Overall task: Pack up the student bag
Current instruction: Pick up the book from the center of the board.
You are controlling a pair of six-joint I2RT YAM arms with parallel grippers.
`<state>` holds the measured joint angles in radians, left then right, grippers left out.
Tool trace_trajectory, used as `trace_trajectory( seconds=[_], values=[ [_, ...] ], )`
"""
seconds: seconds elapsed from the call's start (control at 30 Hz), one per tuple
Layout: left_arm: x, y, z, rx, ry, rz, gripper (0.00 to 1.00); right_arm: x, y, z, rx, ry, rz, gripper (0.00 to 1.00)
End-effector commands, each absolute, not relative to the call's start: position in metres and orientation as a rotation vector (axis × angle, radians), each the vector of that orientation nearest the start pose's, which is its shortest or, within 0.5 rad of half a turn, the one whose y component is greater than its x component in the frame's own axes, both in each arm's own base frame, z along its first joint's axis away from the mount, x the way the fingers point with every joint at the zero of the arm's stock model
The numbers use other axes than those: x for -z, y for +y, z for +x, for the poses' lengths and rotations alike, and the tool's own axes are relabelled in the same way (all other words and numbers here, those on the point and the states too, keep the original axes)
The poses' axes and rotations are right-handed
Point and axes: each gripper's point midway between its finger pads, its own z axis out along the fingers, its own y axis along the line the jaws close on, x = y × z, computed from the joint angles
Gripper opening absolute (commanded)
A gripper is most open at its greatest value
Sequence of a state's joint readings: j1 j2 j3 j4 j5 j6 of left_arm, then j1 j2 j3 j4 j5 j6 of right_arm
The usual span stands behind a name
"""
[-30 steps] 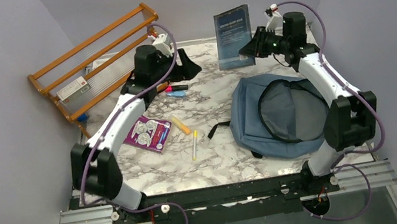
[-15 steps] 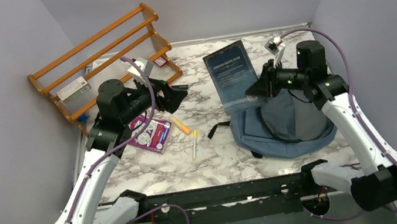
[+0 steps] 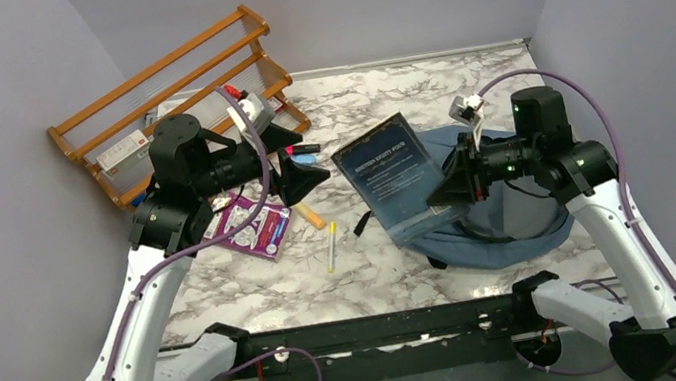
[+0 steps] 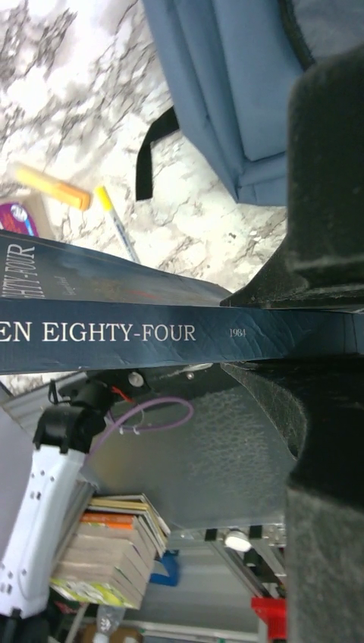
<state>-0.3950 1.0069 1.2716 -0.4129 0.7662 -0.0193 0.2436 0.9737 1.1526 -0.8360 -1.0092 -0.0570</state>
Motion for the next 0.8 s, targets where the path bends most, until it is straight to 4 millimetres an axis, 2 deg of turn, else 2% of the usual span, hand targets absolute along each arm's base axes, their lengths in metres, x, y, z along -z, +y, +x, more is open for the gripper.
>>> trace_trajectory(
  seconds=[0.0,0.17,0.33,0.53,0.63,0.77],
  values=[
    [-0.391,-0.236,0.207,1.06,1.509,1.032,0.99,-0.335,0.209,0.14,-1.33,1.737,-1.046,0.01],
    [-0.385,-0.245,0.205,1.16,1.532,1.094,0.99,-0.33,0.225,0.139,-1.259,1.749,-1.163,0.01],
    [-0.388,-0.247,0.189,1.223,1.488,1.147,0.99,-0.327,0.241,0.131,-1.265,1.732,-1.273,0.01],
    [-0.376,-0.253,0.176,1.32,1.496,1.189,0.98,-0.33,0.248,0.12,-1.29,1.684,-1.348,0.01],
    [-0.372,-0.258,0.166,1.382,1.493,1.22,0.95,-0.331,0.249,0.12,-1.294,1.672,-1.362,0.01],
    [-0.36,-0.262,0.159,1.441,1.536,1.224,0.84,-0.339,0.252,0.121,-1.299,1.65,-1.38,0.01]
  ],
)
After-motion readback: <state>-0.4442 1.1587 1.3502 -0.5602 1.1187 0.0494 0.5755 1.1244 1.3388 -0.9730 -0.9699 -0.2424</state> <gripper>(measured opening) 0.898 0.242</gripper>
